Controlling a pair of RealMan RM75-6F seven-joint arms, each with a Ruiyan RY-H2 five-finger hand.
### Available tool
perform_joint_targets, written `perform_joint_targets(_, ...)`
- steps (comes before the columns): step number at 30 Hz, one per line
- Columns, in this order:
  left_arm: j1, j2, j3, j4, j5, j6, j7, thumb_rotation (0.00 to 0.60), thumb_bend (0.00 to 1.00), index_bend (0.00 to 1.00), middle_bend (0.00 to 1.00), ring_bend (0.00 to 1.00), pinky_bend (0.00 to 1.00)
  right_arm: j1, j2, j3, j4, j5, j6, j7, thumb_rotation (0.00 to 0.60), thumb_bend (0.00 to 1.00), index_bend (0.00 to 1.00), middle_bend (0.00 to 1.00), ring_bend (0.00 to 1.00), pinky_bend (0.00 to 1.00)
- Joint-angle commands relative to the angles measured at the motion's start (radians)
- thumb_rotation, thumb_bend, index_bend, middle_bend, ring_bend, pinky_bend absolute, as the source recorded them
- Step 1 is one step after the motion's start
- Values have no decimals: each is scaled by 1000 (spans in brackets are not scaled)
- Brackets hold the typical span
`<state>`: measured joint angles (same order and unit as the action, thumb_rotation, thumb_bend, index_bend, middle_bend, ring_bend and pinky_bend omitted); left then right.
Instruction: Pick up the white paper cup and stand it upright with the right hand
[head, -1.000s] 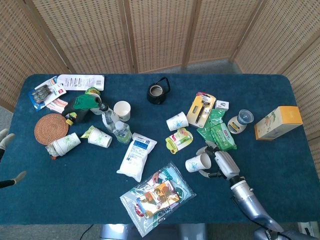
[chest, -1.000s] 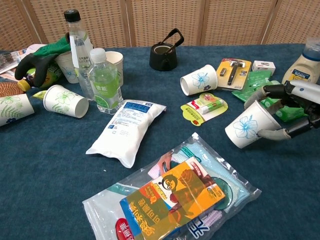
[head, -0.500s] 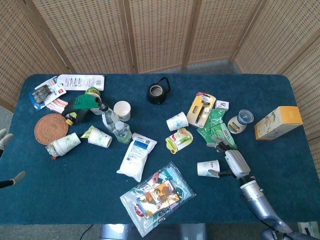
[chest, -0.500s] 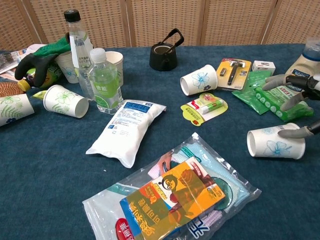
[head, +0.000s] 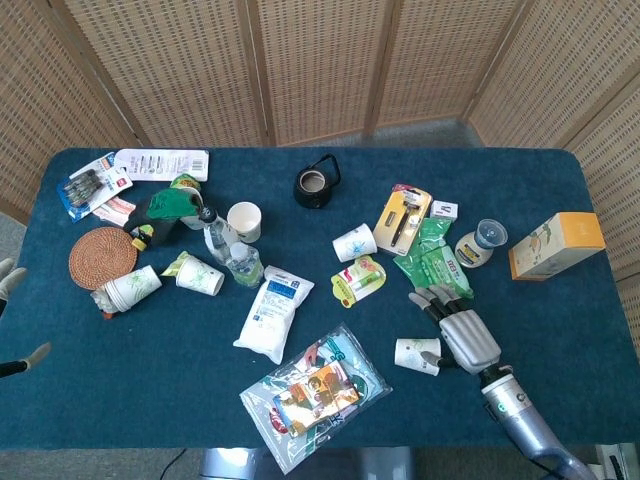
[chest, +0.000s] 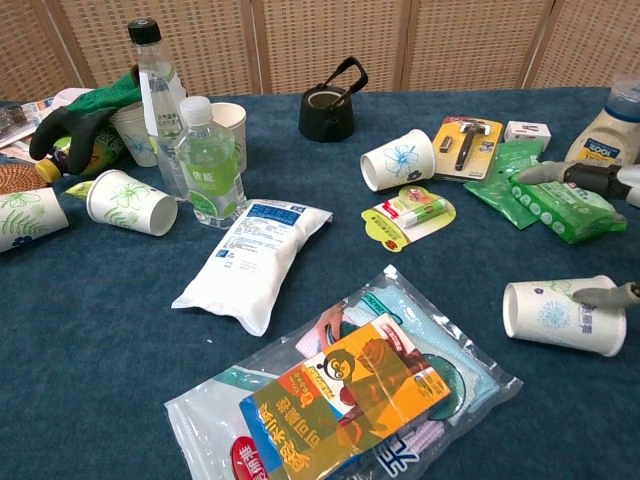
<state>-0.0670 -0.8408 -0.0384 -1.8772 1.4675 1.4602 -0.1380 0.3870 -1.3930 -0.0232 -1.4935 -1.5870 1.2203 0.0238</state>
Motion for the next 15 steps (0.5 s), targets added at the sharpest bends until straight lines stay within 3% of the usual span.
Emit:
perform_joint_targets(1,-1,1,0,0,-1,-1,-1,600,243,0,0,0,0,-11,87,-17,-174,59,-53,-165,599,191,0,0,0,83)
perform_joint_targets(6,-1,0,1,0,2,-1,2,600,243,0,0,0,0,-11,135,-11,-280,78,-60,-210,600,174,0,0,0,83)
perform_joint_targets(15,-2,0,2,-1,5,-3,0,600,242,0,0,0,0,-21,147,-19,-325,100,-70,-276,599,152,0,0,0,83)
